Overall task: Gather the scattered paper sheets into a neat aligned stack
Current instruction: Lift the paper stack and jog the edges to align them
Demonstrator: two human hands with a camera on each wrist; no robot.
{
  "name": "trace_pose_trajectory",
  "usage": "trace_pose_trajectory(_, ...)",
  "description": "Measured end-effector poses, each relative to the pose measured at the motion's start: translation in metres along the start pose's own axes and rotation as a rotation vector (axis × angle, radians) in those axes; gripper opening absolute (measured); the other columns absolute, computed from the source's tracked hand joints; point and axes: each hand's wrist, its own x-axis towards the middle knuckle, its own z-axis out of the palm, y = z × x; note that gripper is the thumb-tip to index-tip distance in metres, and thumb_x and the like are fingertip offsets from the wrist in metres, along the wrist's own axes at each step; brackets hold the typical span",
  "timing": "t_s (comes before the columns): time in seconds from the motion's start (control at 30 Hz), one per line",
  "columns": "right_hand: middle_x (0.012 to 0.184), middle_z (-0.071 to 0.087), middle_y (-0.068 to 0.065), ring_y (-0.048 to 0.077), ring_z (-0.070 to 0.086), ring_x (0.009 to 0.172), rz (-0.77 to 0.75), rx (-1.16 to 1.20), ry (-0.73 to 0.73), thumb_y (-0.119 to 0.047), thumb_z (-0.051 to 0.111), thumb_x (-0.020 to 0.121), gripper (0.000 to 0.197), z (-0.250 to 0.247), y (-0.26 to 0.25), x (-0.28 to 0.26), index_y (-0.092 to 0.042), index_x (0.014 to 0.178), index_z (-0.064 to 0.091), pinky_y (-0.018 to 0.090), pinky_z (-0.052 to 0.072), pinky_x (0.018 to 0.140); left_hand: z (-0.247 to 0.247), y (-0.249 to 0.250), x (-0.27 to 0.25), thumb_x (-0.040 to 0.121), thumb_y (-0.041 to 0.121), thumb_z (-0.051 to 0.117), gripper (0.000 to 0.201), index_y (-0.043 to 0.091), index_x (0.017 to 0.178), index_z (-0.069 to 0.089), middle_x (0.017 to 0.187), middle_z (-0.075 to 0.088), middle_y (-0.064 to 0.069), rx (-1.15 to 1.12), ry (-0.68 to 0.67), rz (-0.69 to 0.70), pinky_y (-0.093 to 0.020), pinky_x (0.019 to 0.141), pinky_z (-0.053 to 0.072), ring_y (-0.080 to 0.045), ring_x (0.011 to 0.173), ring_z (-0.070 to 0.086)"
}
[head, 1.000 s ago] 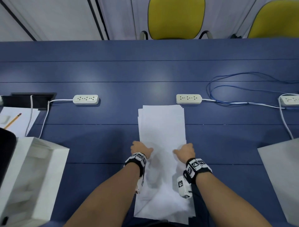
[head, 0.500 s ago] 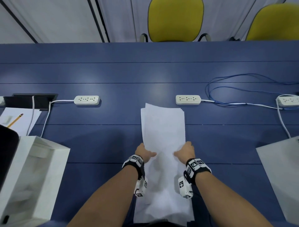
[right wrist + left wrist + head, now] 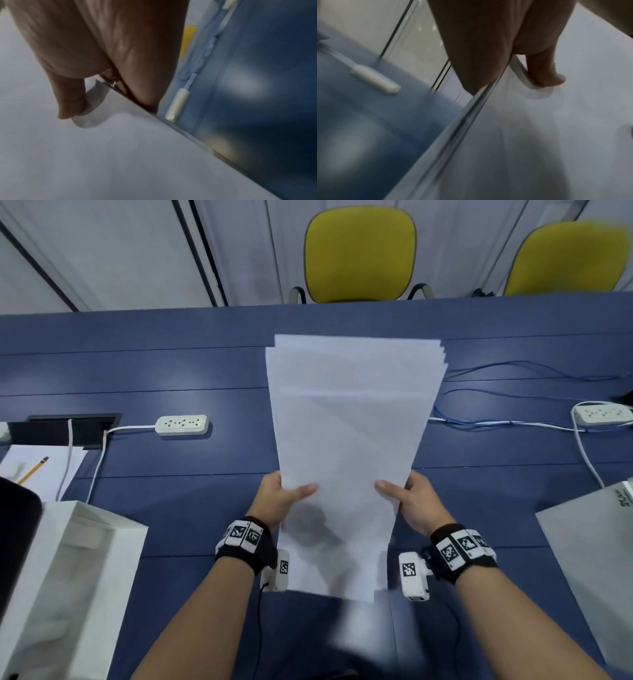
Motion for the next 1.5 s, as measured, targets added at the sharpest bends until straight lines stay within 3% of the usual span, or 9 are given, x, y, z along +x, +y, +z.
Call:
trace_pose_trajectory(0.23, 0.085, 0.073, -0.019, -0.012, 0.068, 0.076, -0.310, -0.208, 0.087, -0.010, 0.074, 0.085, 0.016, 0.026, -0.073, -0.009, -0.023, 0.093, 0.070, 0.007, 0.050, 0.067, 0.013, 0.064, -0.005, 0.091, 0.007, 0.069, 0.016, 0.003, 0.106, 0.073, 0.086, 0.077, 0.014, 0.097, 0.086, 0.295, -0.015, 0.071, 0.055, 0.002, 0.080, 0.074)
trace_pose_trajectory(0.3, 0.089, 0.074, -0.009, -0.006, 0.070, 0.078, -0.423, -0.297, 0.195, -0.018, 0.075, 0.085, 0.005, 0.032, -0.080, -0.010, -0.020, 0.090, 0.074, 0.014, 0.054, 0.072, 0.021, 0.070, -0.008, 0.092, 0.012, 0.070, 0.016, 0.004, 0.105, 0.074, 0.089, 0.076, 0.015, 0.118, 0.182, 0.371, -0.015, 0.073, 0.055, 0.004, 0.080, 0.072)
trace_pose_trajectory(0.4, 0.085, 0.078, 0.010, 0.023, 0.074, 0.079, -0.577, -0.529, 0.335, -0.039, 0.072, 0.085, 0.037, 0.037, -0.079, -0.009, -0.002, 0.086, 0.074, 0.036, 0.059, 0.074, 0.030, 0.065, -0.009, 0.089, 0.027, 0.073, 0.010, 0.018, 0.093, 0.074, 0.080, 0.073, 0.016, 0.087, 0.319, 0.443, -0.021, 0.074, 0.054, -0.006, 0.075, 0.068)
trace_pose_trajectory(0.5, 0.089, 0.077, 0.009, 0.027, 0.073, 0.084, -0.668, -0.396, 0.291, -0.024, 0.075, 0.085, 0.016, 0.043, -0.081, -0.012, -0.021, 0.100, 0.071, 0.036, 0.057, 0.080, 0.033, 0.064, -0.010, 0.085, 0.043, 0.073, 0.031, 0.012, 0.084, 0.069, 0.076, 0.065, 0.002, 0.053, 0.380, 0.454, -0.027, 0.070, 0.050, -0.013, 0.070, 0.057)
trace_pose_trajectory(0.63, 0.092, 0.072, -0.013, -0.006, 0.069, 0.084, -0.568, -0.164, 0.223, -0.006, 0.073, 0.085, 0.023, 0.044, -0.085, -0.019, -0.029, 0.089, 0.072, 0.019, 0.054, 0.079, 0.029, 0.069, -0.012, 0.090, 0.016, 0.073, 0.007, 0.010, 0.092, 0.076, 0.088, 0.077, 0.004, -0.032, 0.263, 0.386, -0.031, 0.084, 0.058, -0.013, 0.084, 0.073)
trace_pose_trajectory(0.8, 0.089, 0.075, -0.002, 0.020, 0.073, 0.091, -0.504, -0.293, 0.249, -0.018, 0.073, 0.086, 0.006, 0.037, -0.083, -0.015, -0.022, 0.082, 0.075, 0.044, 0.058, 0.086, 0.022, 0.069, -0.013, 0.091, 0.019, 0.071, 0.010, 0.017, 0.100, 0.075, 0.089, 0.074, 0.016, 0.153, 0.210, 0.386, -0.026, 0.084, 0.056, 0.006, 0.082, 0.071)
trace_pose_trajectory(1.17, 0.095, 0.075, 0.001, 0.007, 0.072, 0.090, -0.487, -0.176, 0.205, -0.009, 0.075, 0.084, 0.018, 0.033, -0.081, -0.010, -0.004, 0.101, 0.074, 0.022, 0.056, 0.081, 0.024, 0.065, -0.010, 0.082, 0.016, 0.081, 0.016, 0.015, 0.097, 0.076, 0.085, 0.077, 0.016, 0.099, 0.201, 0.425, -0.020, 0.078, 0.057, -0.001, 0.087, 0.074)
trace_pose_trajectory(1.37, 0.095, 0.077, -0.005, 0.012, 0.074, 0.090, -0.284, -0.095, 0.150, -0.007, 0.080, 0.078, 0.021, 0.025, -0.047, 0.003, -0.018, 0.095, 0.073, 0.029, 0.058, 0.082, 0.030, 0.040, -0.006, 0.079, 0.011, 0.084, 0.018, 0.015, 0.094, 0.075, 0.080, 0.075, 0.015, 0.096, 0.199, 0.276, -0.016, 0.067, 0.055, 0.006, 0.073, 0.073)
trace_pose_trajectory(1.5, 0.086, 0.075, -0.014, 0.009, 0.073, 0.088, -0.275, -0.156, 0.175, -0.011, 0.078, 0.081, 0.015, 0.027, -0.045, 0.008, -0.024, 0.086, 0.073, 0.025, 0.055, 0.077, 0.032, 0.042, 0.001, 0.082, 0.018, 0.081, 0.008, 0.018, 0.086, 0.074, 0.079, 0.074, 0.012, 0.110, 0.284, 0.223, -0.026, 0.070, 0.060, -0.011, 0.074, 0.073)
